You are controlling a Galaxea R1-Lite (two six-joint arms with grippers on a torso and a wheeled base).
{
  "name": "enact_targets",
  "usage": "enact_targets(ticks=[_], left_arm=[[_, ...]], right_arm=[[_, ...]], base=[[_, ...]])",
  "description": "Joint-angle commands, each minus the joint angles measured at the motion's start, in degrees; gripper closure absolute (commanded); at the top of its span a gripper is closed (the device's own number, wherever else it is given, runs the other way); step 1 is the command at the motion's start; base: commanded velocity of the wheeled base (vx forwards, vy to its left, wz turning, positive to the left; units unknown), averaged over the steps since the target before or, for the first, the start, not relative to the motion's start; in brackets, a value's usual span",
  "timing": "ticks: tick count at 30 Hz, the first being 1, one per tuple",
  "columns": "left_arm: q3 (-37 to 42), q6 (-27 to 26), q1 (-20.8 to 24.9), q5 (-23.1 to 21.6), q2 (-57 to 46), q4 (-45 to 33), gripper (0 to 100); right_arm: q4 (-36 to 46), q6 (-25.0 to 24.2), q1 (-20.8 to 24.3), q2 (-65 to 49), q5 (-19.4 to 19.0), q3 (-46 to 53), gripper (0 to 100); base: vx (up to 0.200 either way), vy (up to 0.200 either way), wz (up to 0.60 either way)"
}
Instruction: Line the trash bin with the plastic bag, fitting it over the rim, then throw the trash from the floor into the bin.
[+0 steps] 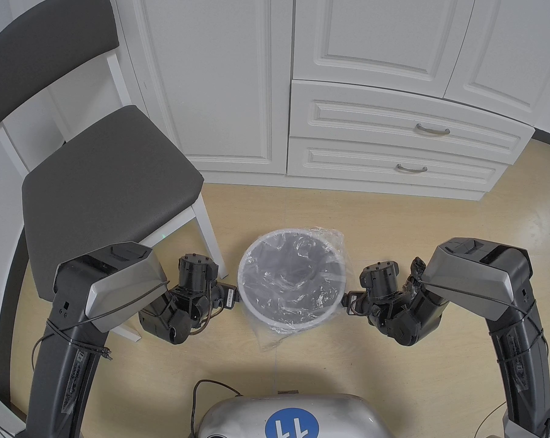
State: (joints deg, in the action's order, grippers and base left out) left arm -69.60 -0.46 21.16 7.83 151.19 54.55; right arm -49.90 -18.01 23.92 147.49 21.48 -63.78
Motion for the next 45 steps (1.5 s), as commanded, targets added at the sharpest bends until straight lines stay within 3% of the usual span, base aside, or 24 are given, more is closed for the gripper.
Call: enact_targets(ticks=[1,8,17,24,32,34,38,45], left_arm=[[-0.8,0.0,-1.1,0.5,0.0,0.0,0],[1.8,-0.7,-2.7,0.4,-3.7,-0.1,0],[11.2,-4.0,-3.3,-1.2,-13.9,-2.6,0],[16.0,-5.2,-2.4,-2.3,-20.1,-3.0,0],[18.3,-1.6,6.1,-1.3,-25.8,-3.0,0],[16.8,0.8,9.3,0.9,-25.2,-3.5,0],[10.8,4.0,14.5,9.6,-19.7,-5.8,0],[4.7,5.7,17.9,19.1,-12.4,-7.1,0]], right_arm=[[0.1,-0.2,0.5,1.0,0.0,0.2,0],[0.1,-0.2,1.8,0.2,-0.1,1.8,0],[0.9,0.8,1.9,-8.9,-1.6,9.5,0],[0.8,5.2,1.3,-17.2,-3.0,15.8,0],[-0.9,4.0,5.0,-19.4,-2.3,16.0,0],[-1.4,4.0,5.2,-19.3,-2.3,16.0,0],[-1.4,3.9,5.2,-19.9,-2.2,16.1,0],[-1.3,4.0,5.2,-20.1,-2.2,16.2,0]], base=[[0.000,0.000,0.00],[0.000,0.000,0.00],[0.000,0.000,0.00],[0.000,0.000,0.00],[0.000,0.000,0.00],[0.000,0.000,0.00],[0.000,0.000,0.00],[0.000,0.000,0.00]])
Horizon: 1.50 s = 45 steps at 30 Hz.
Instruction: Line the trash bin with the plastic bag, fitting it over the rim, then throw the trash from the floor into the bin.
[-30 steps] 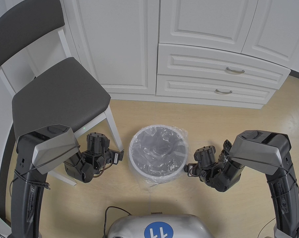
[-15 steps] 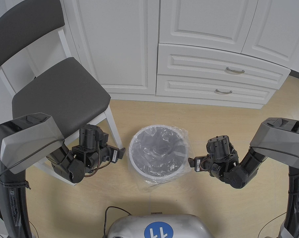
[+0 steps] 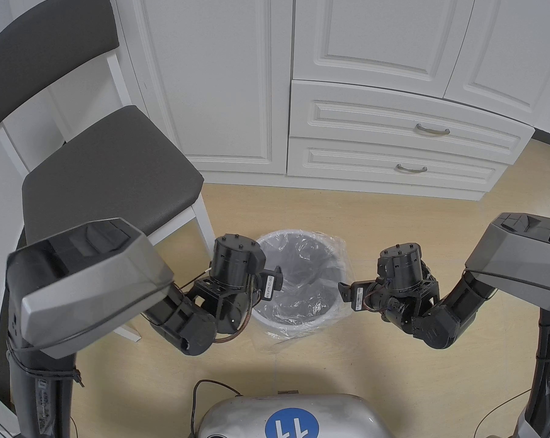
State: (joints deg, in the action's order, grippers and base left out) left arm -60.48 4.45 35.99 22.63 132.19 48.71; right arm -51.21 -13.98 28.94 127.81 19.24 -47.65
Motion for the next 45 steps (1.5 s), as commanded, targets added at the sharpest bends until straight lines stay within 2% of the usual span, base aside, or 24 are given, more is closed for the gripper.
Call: enact_targets(ticks=[1,11,15,19,24,28,31,34,42,45], left_arm=[[-5.1,0.8,3.3,5.1,7.0,-1.9,0],[-5.2,-1.5,3.7,9.5,8.6,-2.9,0],[-0.5,-5.0,2.9,10.5,7.2,-2.5,0],[6.5,-8.8,1.7,9.5,2.8,-2.0,0],[9.4,-9.0,1.4,9.5,-0.5,-2.0,0],[14.5,-9.8,1.2,5.2,-3.9,-2.2,0],[17.1,-12.4,0.4,1.6,-5.0,-2.0,0],[17.0,-13.1,-0.5,0.3,-4.3,-2.0,0],[13.9,-12.9,-2.9,0.1,0.7,-1.2,0],[14.2,-12.7,-3.3,0.1,-1.4,2.2,0]], right_arm=[[0.0,0.0,0.2,-0.5,0.0,0.2,0],[0.7,0.2,0.2,-0.3,0.0,0.4,0],[0.7,0.4,0.2,-0.5,0.0,0.8,0],[0.7,0.5,0.2,-0.7,0.0,1.2,0],[0.6,0.6,0.2,-0.8,0.0,1.4,0],[0.6,0.7,0.2,-1.2,0.0,2.1,0],[0.7,0.7,0.2,-1.2,0.0,2.1,0],[0.8,0.7,0.2,-1.1,0.0,2.1,0],[0.9,0.8,0.2,-1.0,0.0,2.1,0],[0.9,0.7,0.2,-1.8,0.0,2.4,0]], base=[[0.000,0.000,0.00],[0.000,0.000,0.00],[0.000,0.000,0.00],[0.000,0.000,0.00],[0.000,0.000,0.00],[0.000,0.000,0.00],[0.000,0.000,0.00],[0.000,0.000,0.00],[0.000,0.000,0.00],[0.000,0.000,0.00]])
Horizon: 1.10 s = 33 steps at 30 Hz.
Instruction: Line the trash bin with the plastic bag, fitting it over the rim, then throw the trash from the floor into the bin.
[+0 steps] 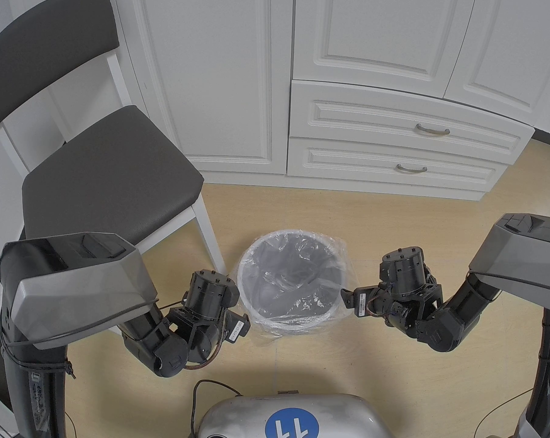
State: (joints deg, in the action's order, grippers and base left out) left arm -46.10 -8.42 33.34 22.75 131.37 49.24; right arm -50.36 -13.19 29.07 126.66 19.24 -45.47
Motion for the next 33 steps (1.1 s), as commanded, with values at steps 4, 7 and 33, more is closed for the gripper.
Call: enact_targets(ticks=[4,7,33], left_arm=[[0.3,0.5,-0.5,-0.1,-4.5,3.1,0],[-0.1,1.9,0.0,0.0,-5.2,3.1,0],[-3.0,2.8,0.3,0.1,3.7,-0.7,0]], right_arm=[[-0.1,0.0,0.0,-0.9,0.0,0.2,0],[-0.2,-0.1,0.0,-0.4,-0.1,-0.1,0],[-8.1,-0.3,3.0,-2.1,0.6,1.3,0]], base=[[0.000,0.000,0.00],[0.000,0.000,0.00],[0.000,0.000,0.00]])
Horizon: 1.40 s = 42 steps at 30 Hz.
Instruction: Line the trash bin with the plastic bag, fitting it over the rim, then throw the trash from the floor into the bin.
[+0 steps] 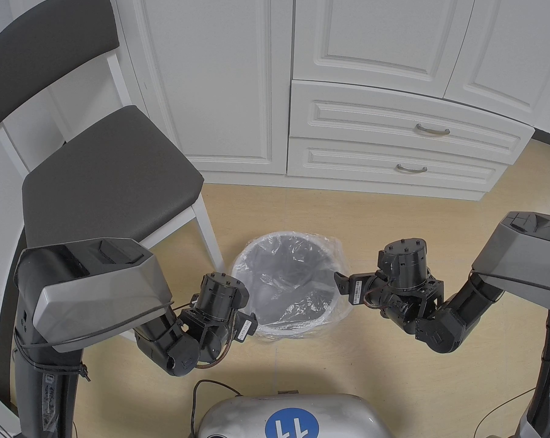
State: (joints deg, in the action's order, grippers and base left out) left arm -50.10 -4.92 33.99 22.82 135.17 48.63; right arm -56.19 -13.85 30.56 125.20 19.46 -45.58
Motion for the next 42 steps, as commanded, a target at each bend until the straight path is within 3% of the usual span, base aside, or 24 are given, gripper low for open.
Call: enact_targets(ticks=[1,42], left_arm=[[1.0,-0.7,-0.4,0.0,0.0,-0.1,0],[0.0,-0.6,-1.8,-0.1,-0.3,0.9,0]], right_arm=[[-2.8,0.4,1.8,-0.6,0.6,1.8,0],[-2.9,0.5,2.8,0.0,0.7,2.2,0]], base=[[0.000,0.000,0.00],[0.000,0.000,0.00]])
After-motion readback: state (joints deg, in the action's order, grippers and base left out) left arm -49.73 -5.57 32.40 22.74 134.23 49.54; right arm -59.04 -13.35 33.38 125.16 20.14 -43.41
